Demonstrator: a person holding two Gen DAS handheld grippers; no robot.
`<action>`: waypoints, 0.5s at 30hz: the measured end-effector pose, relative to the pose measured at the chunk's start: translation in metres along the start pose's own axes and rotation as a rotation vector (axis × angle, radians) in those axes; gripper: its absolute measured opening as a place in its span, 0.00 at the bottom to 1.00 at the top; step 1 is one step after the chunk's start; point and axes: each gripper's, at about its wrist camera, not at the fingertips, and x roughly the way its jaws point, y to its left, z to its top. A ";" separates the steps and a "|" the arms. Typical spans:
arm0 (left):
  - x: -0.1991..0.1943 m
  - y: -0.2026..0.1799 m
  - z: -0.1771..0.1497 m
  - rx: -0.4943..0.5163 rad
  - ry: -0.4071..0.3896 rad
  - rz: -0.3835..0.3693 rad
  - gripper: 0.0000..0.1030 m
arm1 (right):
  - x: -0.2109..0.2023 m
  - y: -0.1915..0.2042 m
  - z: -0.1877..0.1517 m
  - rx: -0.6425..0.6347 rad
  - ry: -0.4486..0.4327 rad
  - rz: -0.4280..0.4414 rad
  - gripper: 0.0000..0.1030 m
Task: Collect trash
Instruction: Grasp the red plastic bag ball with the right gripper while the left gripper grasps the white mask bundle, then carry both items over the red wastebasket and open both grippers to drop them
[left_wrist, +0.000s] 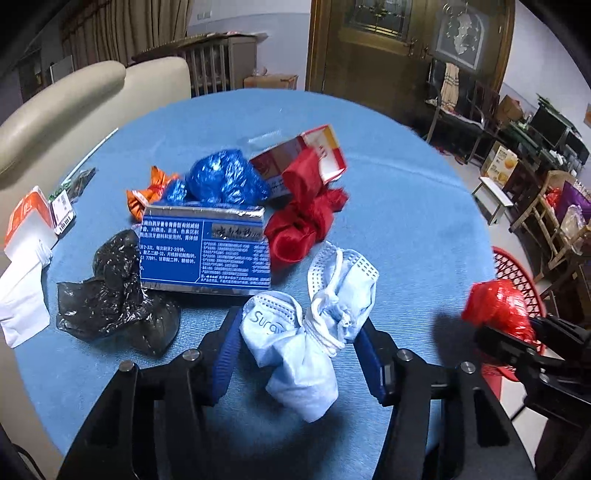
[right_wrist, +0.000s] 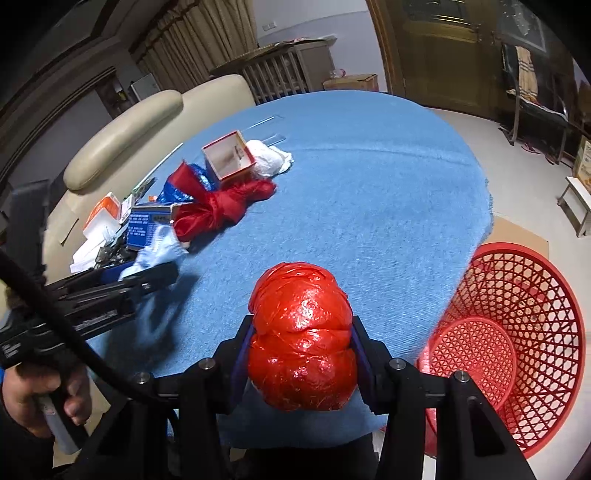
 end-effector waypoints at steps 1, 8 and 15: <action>-0.005 -0.001 -0.001 0.003 -0.005 -0.007 0.58 | -0.002 -0.001 0.000 0.003 -0.005 -0.005 0.50; -0.023 -0.042 -0.001 0.063 -0.039 -0.081 0.58 | -0.028 -0.027 -0.003 0.070 -0.055 -0.061 0.50; -0.027 -0.094 0.010 0.136 -0.060 -0.176 0.58 | -0.066 -0.088 -0.015 0.188 -0.117 -0.204 0.50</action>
